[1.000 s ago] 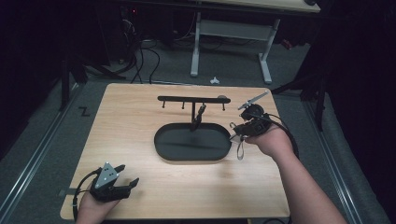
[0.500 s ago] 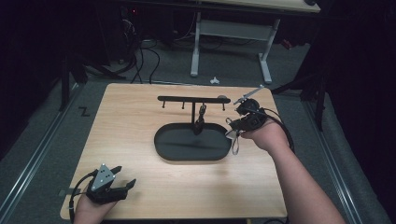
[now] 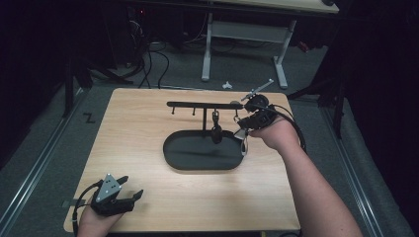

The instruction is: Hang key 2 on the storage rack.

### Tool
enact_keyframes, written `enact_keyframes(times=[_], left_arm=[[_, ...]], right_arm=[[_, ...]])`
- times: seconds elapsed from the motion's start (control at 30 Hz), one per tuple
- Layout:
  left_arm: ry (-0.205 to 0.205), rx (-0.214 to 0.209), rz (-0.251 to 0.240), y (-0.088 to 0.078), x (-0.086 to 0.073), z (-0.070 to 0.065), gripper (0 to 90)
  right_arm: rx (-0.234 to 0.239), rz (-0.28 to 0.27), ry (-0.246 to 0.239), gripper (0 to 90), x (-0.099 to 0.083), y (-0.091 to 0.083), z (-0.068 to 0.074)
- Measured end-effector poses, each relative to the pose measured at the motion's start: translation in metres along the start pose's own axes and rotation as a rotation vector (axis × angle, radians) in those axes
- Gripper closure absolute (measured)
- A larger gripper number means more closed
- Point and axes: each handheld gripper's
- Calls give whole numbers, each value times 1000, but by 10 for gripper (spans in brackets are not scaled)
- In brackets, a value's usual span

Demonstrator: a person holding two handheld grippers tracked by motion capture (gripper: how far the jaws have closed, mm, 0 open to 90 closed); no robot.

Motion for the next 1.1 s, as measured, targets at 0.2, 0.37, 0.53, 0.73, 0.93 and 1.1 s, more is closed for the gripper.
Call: enact_keyframes(times=[0.2, 0.37, 0.53, 0.73, 0.93, 1.1], left_arm=[[-2, -2, 3, 0, 0, 1, 268], [-1, -3, 4, 0, -1, 0, 268], [-1, -5, 7, 2, -1, 0, 268], [-2, -6, 11, 1, -2, 0, 269], [-5, -3, 13, 1, -2, 1, 269], [-7, 2, 4, 1, -2, 1, 269]], right_arm=[[7, 1, 18, 841, 8, 6, -4], [12, 7, 40, 841, 10, 12, -11], [28, -8, 64, 838, 7, 18, -21], [6, -14, 39, 816, 9, 26, -22], [-10, -19, 71, 781, 7, 36, -26], [-15, -29, 87, 740, 2, 37, -29]])
Point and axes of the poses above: each handheld gripper's, and its own axes: y roughly forward along the jaws, x roughly out of its top, z roughly to its left, and after that the axes turned 7 degrees about y, right-handed
